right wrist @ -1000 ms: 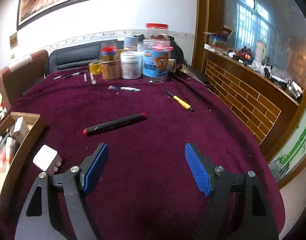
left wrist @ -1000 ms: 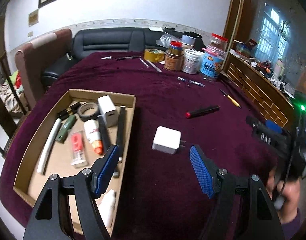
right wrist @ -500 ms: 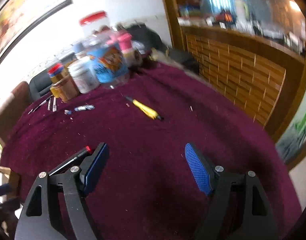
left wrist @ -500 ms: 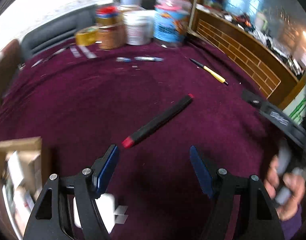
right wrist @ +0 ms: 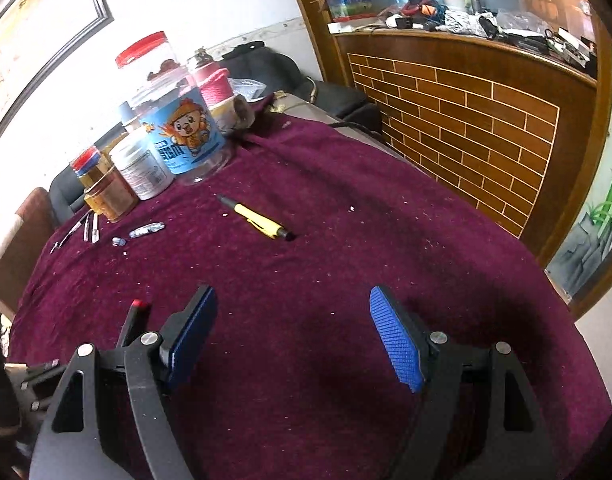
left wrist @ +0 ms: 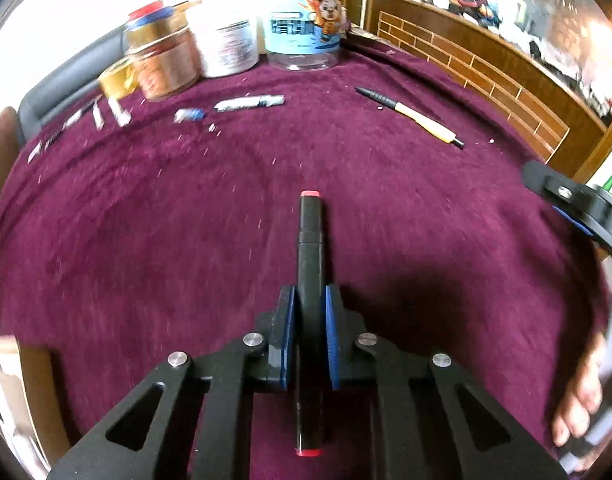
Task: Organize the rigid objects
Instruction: 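Grasp the black marker with red cap with the left gripper, then grasp the white square charger with the right gripper while the left gripper carries the marker toward the tray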
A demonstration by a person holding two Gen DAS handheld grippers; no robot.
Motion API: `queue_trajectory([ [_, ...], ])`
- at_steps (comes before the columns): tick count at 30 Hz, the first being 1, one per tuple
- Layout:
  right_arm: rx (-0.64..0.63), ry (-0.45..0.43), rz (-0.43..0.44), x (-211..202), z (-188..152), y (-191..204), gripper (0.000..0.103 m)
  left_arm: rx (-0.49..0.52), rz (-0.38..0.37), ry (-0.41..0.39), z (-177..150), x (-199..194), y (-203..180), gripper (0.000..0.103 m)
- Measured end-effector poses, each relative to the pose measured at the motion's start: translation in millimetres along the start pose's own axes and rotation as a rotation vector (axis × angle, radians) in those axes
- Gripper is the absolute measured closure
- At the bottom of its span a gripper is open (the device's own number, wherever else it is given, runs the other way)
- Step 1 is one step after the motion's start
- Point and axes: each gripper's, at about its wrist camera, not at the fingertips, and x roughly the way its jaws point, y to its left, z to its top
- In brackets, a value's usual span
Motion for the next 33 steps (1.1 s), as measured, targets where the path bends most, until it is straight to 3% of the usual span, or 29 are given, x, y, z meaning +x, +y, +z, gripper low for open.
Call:
queue_trajectory([
  [5, 0.010, 0.012, -0.011, 3.5, -0.8, -2.5, 0.025, -0.084, -0.052, -0.057, -40.8, -48.5, 10.3, 0.092],
  [10, -0.041, 0.002, -0.041, 5.6, -5.2, 7.3, 0.025, -0.121, -0.125, -0.180, -74.9, -110.2, 11.0, 0.092],
  [13, -0.085, -0.019, -0.071, 4.9, -9.9, 14.6, 0.025, -0.110, -0.122, -0.249, -89.4, -139.7, 10.0, 0.092],
  [21, -0.163, -0.078, -0.139, -6.3, -20.4, 31.3, 0.025, -0.199, -0.135, -0.299, -114.6, -172.3, 39.7, 0.092],
  [25, -0.177, 0.021, -0.031, -17.7, -34.2, 40.9, 0.025, -0.240, -0.169, -0.345, -133.3, -188.9, 63.7, 0.092],
  [29, -0.299, 0.082, 0.074, -41.5, -53.2, 67.6, 0.025, -0.332, -0.198, -0.376, -162.0, -207.5, 99.9, 0.092],
  [33, -0.396, 0.164, 0.264, -61.0, -70.1, 109.0, 0.025, -0.402, -0.139, -0.410, -193.1, -229.8, 136.3, 0.092],
])
